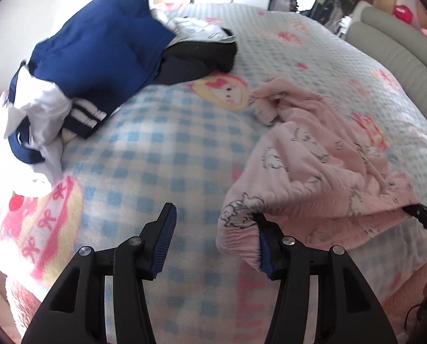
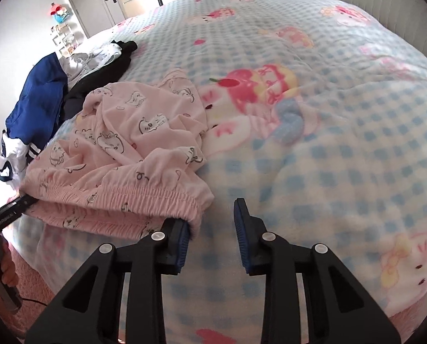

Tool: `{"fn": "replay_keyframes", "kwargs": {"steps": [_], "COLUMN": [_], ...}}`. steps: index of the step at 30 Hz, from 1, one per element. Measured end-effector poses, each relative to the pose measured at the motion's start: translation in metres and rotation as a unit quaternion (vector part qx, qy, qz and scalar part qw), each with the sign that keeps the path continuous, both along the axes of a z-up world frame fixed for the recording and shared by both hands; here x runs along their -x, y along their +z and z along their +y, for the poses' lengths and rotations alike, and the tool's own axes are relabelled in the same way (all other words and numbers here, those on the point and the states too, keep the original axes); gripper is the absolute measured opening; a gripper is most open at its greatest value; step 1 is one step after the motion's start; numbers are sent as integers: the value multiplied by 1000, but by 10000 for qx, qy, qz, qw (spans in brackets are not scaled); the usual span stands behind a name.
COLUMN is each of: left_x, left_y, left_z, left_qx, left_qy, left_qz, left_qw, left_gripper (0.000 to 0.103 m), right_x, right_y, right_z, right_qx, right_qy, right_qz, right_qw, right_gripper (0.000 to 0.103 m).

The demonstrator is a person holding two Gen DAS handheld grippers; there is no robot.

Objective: Fold clothes

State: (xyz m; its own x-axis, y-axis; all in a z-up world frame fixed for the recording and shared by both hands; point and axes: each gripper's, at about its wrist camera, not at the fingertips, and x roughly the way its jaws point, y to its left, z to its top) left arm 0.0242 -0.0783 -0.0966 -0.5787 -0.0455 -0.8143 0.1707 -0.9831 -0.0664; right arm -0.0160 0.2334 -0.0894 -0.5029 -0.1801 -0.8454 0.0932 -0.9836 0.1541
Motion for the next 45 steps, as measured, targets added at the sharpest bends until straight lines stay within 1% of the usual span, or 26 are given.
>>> {"fn": "replay_keyframes", "kwargs": {"steps": [2, 5, 8, 9, 11, 15, 20, 21, 22, 23, 24, 25, 29, 31, 32, 33, 34, 35, 36, 37, 39, 40, 42, 43, 44, 45], "left_x": [-2, -4, -2, -2, -2, -1, -5, -7, -8, -10, -13, -15, -33, -38, -37, -34, -31, -27, -20, -14, -5, 0, 10, 15, 19, 24], "left_y": [2, 1, -10, -14, -20, -34, -31, -29, -28, -26, -22, -18, 13, 21, 19, 13, 7, 0, -9, -16, -17, -18, -20, -20, -21, -22], "left_z": [6, 19, 38, 44, 48, 48, 46, 44, 42, 39, 34, 29, 14, 10, 8, 7, 5, 4, 4, 4, 6, 7, 9, 10, 11, 12], "left_qx": [8, 54, 528, 682, 800, 696, 617, 638, 716, 766, 727, 668, 81, -129, -142, -147, -151, -156, -164, -166, -134, -118, -87, -71, -55, -39], "left_qy": [-281, -711, -893, -927, -1003, -1166, -1167, -1139, -1041, -933, -794, -676, -554, -549, -554, -551, -547, -553, -588, -614, -611, -609, -606, -604, -603, -601], "left_qz": [68, -56, -335, -442, -598, -923, -817, -765, -696, -635, -595, -528, 106, 300, 269, 108, -52, -210, -359, -475, -502, -515, -542, -556, -569, -583], "left_qw": [9996, 9974, 9940, 9924, 9899, 9864, 9879, 9885, 9895, 9907, 9924, 9941, 9984, 9980, 9980, 9983, 9984, 9981, 9975, 9968, 9968, 9967, 9967, 9966, 9965, 9965], "left_gripper": [54, 57, 57, 57, 57, 60, 60, 57, 38, 24, 20, 20, 20, 22, 23, 23, 32, 48, 55, 59, 59, 59, 49, 33, 19, 19], "right_x": [-2, -5, -4, -4, -5, -6, -5, -5, -6, -6, -7, -7, -8, -8, -7, -7, -6, -5, -4, -3, -1, 1, 4, 5, 6, 7], "right_y": [2, 8, 19, 21, 24, 21, 2, 0, -3, -4, -5, -5, -4, -4, -5, -7, -9, -12, -15, -18, -24, -26, -30, -30, -30, -27], "right_z": [-3, 9, 17, 16, 15, 10, -2, -5, -8, -10, -11, -10, -7, -10, -11, -12, -13, -13, -14, -15, -16, -16, -16, -15, -15, -14], "right_qx": [11, 435, 939, 885, 826, 816, 727, 687, 612, 525, 453, 432, 383, 274, 231, 247, 278, 278, 279, 279, 261, 249, 282, 312, 345, 392], "right_qy": [14, -104, -201, -220, -216, -89, 125, 157, 180, 154, 129, 104, 38, 52, 72, 89, 106, 119, 131, 144, 167, 183, 268, 317, 357, 366], "right_qz": [33, 158, 372, 404, 421, 327, -56, -105, -143, -142, -139, -133, -81, -75, -93, -129, -180, -241, -302, -362, -459, -499, -533, -536, -527, -479], "right_qw": [10000, 9989, 9947, 9950, 9955, 9961, 9973, 9975, 9979, 9984, 9988, 9989, 9992, 9996, 9997, 9996, 9994, 9993, 9991, 9988, 9985, 9983, 9978, 9976, 9974, 9974], "right_gripper": [28, 28, 28, 29, 30, 30, 30, 30, 30, 30, 30, 30, 35, 35, 35, 35, 35, 35, 35, 36, 47, 48, 47, 41, 23, 18]}}
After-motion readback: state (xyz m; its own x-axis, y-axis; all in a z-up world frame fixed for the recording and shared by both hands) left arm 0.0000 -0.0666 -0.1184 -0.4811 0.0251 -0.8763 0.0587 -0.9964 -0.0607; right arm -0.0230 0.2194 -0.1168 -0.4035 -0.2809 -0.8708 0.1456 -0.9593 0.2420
